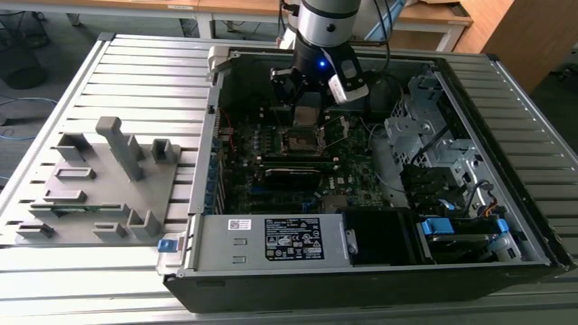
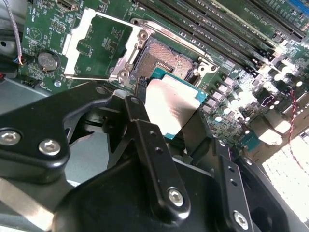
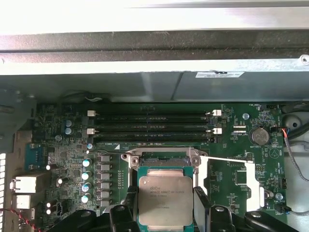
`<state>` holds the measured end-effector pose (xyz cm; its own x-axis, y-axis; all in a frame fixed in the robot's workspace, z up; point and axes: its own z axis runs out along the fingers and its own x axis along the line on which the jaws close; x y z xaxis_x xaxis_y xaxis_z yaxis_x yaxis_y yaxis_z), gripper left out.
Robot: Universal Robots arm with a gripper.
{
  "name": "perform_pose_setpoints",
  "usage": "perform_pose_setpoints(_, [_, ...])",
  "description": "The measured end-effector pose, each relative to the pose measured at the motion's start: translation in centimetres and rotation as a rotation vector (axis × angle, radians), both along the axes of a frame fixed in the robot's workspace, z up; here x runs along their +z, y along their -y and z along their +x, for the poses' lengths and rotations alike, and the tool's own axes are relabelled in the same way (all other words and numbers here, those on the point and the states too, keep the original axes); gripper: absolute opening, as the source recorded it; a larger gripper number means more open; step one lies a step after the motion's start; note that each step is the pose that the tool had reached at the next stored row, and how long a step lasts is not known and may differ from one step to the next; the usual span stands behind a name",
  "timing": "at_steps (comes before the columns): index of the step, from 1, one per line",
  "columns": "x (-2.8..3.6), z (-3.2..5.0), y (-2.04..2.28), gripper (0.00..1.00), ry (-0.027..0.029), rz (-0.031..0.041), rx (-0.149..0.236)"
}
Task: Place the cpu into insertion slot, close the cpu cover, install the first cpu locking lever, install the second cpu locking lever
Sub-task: 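Place the cpu into insertion slot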
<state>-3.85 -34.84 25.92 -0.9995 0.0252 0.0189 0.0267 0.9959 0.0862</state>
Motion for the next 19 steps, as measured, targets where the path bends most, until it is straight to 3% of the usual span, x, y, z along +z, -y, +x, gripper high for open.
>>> perform_pose_setpoints(6, [0.04, 0.00, 0.00, 0.54, -0.0003, -0.0006, -0.008])
perform_pose_setpoints(12, [-0.07, 0.00, 0.00, 0.54, -0.0004, -0.0005, -0.097])
perform_pose_setpoints(19, [-0.08, 0.00, 0.00, 0.54, -0.0002, -0.0004, -0.102])
